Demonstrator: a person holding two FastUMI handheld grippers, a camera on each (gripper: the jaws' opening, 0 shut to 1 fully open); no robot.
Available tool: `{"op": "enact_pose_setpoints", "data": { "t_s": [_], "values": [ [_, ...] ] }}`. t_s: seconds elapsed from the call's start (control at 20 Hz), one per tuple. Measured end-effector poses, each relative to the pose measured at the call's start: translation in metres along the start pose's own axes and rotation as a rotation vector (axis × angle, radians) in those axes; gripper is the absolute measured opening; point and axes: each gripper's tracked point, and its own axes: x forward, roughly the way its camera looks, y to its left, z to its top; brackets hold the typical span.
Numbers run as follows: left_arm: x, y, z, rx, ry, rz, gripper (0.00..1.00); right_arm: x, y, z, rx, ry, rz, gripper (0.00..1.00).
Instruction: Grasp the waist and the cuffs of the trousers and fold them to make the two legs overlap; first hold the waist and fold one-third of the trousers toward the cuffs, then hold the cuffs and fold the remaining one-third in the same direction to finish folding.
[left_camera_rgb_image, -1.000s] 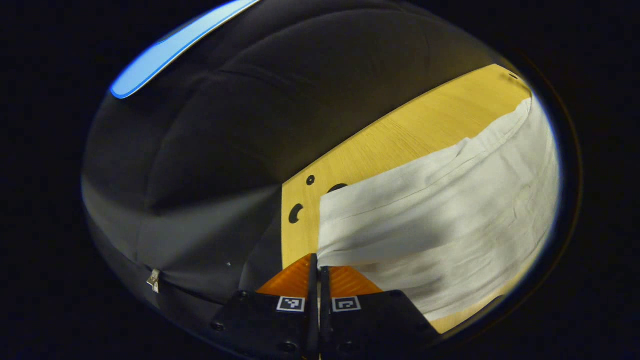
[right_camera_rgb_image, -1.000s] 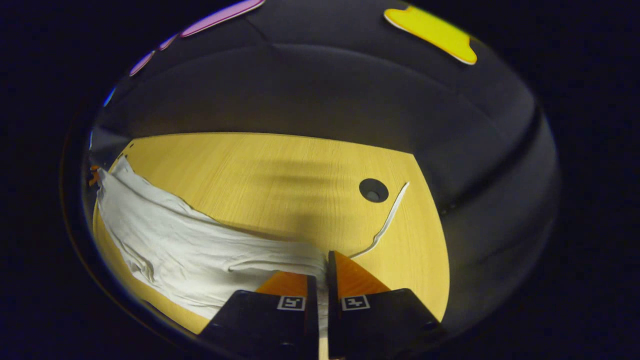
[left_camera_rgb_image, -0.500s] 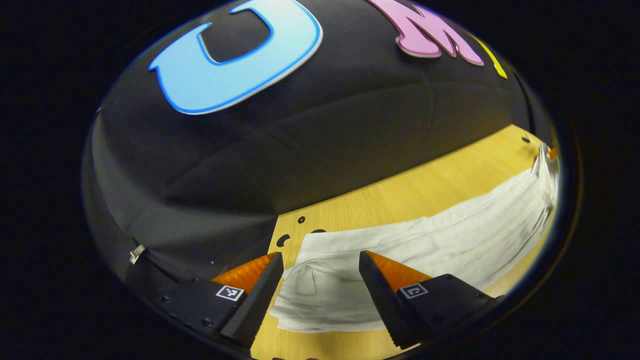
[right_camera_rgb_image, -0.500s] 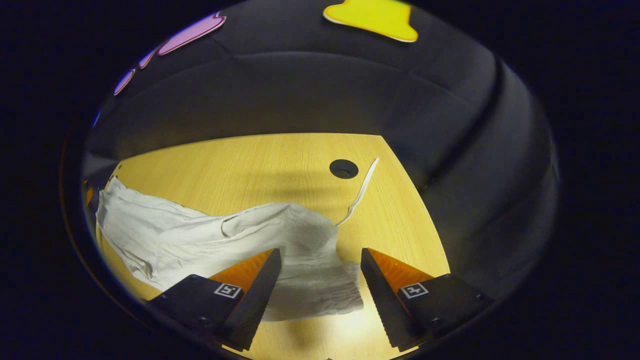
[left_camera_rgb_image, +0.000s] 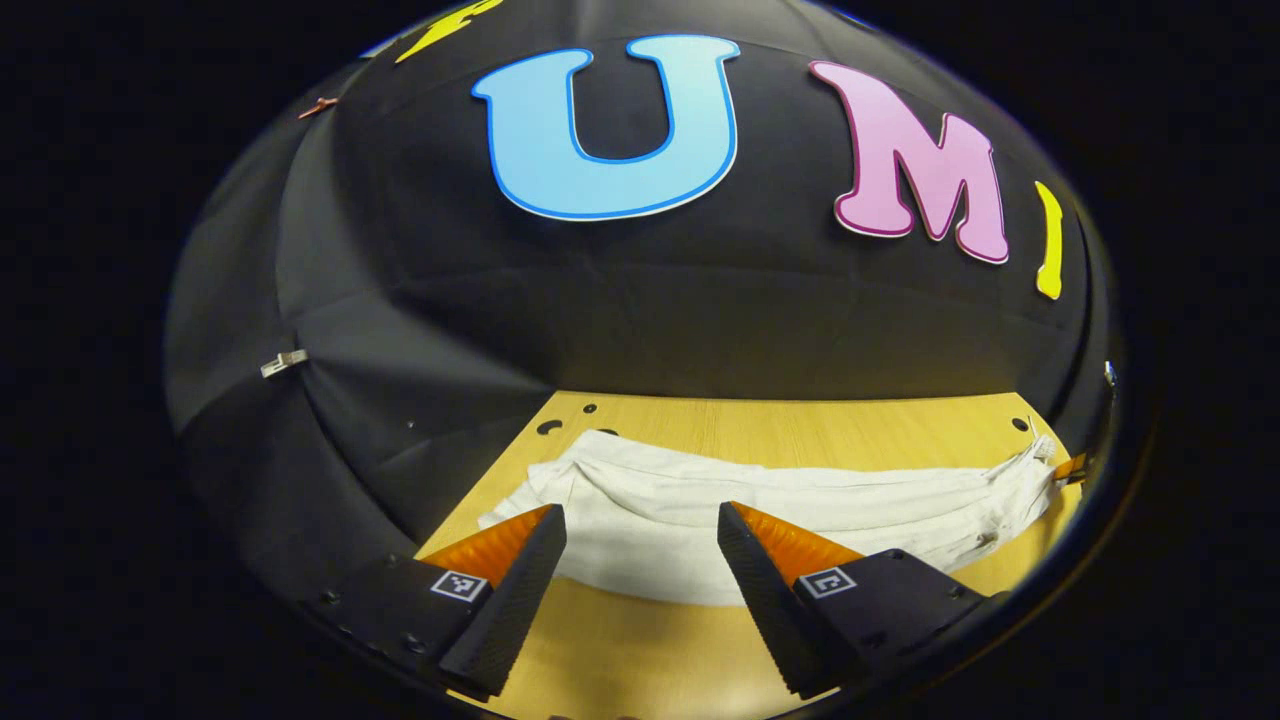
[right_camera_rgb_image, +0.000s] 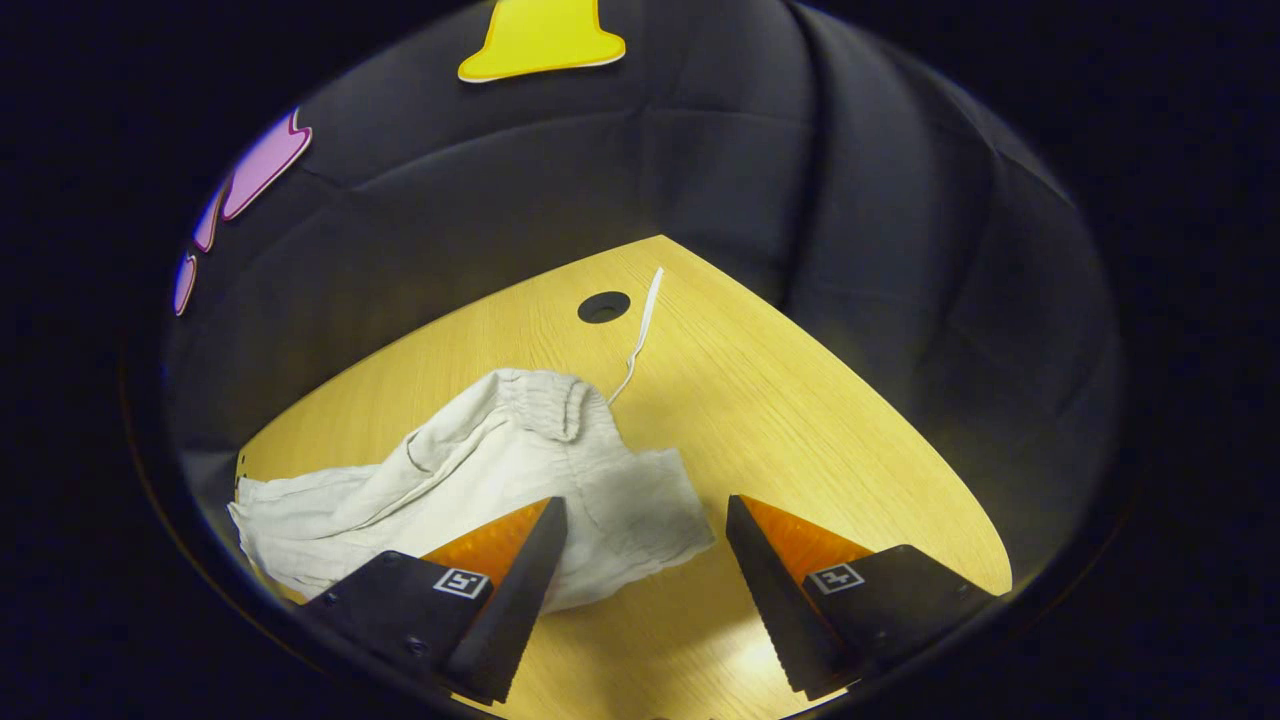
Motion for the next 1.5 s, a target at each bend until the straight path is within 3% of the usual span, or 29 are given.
{"op": "enact_pose_setpoints", "data": {
  "t_s": [0.35,0.4,0.45,0.5,0.6,0.7,0.8,1.05,1.15,1.5],
  "values": [
    [-0.044,-0.031,-0.022,-0.005,0.012,-0.039,0.97,0.012,0.005,-0.015,-0.017,0.019,-0.011,0.99],
    [-0.049,-0.034,-0.021,-0.009,0.009,-0.040,0.97,0.011,0.005,-0.014,-0.033,0.001,-0.014,0.93],
    [-0.052,-0.036,-0.021,-0.013,0.005,-0.041,0.97,0.012,0.005,-0.016,-0.046,0.005,-0.019,0.98],
    [-0.055,-0.038,-0.021,-0.017,0.002,-0.043,0.97,0.011,0.006,-0.013,-0.054,-0.008,-0.027,0.96],
    [-0.062,-0.045,-0.021,-0.019,-0.002,-0.047,0.97,0.013,0.010,-0.016,-0.051,-0.008,-0.014,0.89],
    [-0.067,-0.051,-0.023,-0.023,-0.001,-0.053,0.97,0.014,0.014,-0.018,-0.044,0.000,-0.006,0.66],
    [-0.071,-0.053,-0.029,-0.024,0.013,-0.046,0.97,0.014,0.020,-0.019,-0.046,0.001,0.007,0.56],
    [-0.076,-0.063,-0.044,-0.072,0.043,-0.051,0.97,0.011,0.027,-0.018,-0.167,-0.041,0.010,0.26],
    [-0.075,-0.056,-0.050,-0.049,0.054,-0.018,0.97,0.006,0.029,-0.017,-0.228,-0.045,0.033,0.15],
    [-0.089,-0.040,-0.034,0.072,0.019,0.025,0.98,-0.045,0.059,0.037,-0.313,-0.170,0.068,0.15]
  ]
}}
